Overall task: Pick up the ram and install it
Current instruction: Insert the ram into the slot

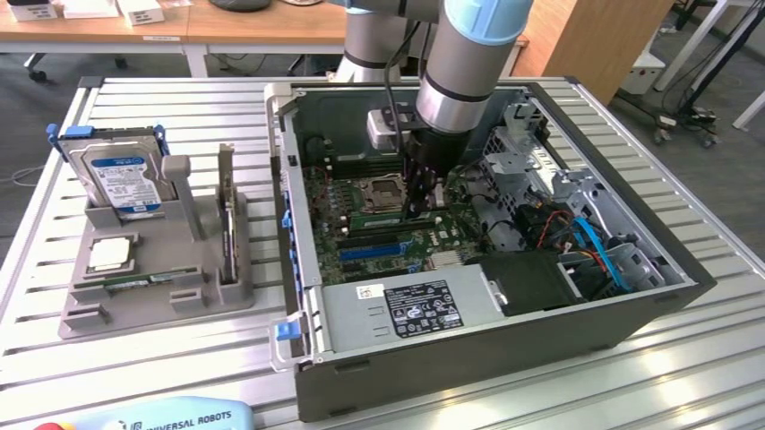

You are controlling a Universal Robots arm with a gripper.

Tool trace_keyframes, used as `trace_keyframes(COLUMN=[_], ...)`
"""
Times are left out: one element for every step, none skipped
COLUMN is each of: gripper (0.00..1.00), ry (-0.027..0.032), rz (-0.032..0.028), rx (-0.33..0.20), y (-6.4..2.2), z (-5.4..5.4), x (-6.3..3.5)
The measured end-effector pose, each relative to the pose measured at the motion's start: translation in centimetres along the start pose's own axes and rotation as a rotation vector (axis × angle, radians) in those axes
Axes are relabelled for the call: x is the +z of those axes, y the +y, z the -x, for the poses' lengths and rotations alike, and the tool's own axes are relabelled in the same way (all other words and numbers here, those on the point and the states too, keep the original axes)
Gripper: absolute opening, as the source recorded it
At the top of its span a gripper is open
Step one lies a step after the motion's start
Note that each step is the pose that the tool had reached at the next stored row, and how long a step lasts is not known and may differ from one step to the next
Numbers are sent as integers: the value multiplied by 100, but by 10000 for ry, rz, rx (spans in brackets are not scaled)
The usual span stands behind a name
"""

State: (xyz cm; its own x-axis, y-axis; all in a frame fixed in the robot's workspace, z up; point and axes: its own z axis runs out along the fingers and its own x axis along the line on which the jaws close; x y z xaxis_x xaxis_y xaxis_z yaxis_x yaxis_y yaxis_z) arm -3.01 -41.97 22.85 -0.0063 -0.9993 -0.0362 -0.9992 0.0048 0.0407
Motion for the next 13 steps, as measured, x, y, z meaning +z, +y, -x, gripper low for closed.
trace_keyframes(gripper=[12, 12, 12, 12, 12, 12, 12, 12, 12, 12, 12, 12, 12], ry=[1, 1, 0, 1, 1, 0, 0, 0, 0, 0, 1, 2, 2], rz=[0, 0, 0, 0, 0, 0, 0, 0, 0, 0, 0, 1, 1], rx=[0, 0, 0, 0, 0, 0, -1, 0, 0, 0, 0, 0, 0], y=[0, 0, 0, 0, 0, 0, -1, -1, -1, -1, -1, -1, -1], z=[0, 0, 0, 0, 0, -1, -1, -1, -1, -1, -1, -1, -1], x=[2, 3, 6, 7, 9, 12, 14, 16, 18, 21, 22, 22, 22])
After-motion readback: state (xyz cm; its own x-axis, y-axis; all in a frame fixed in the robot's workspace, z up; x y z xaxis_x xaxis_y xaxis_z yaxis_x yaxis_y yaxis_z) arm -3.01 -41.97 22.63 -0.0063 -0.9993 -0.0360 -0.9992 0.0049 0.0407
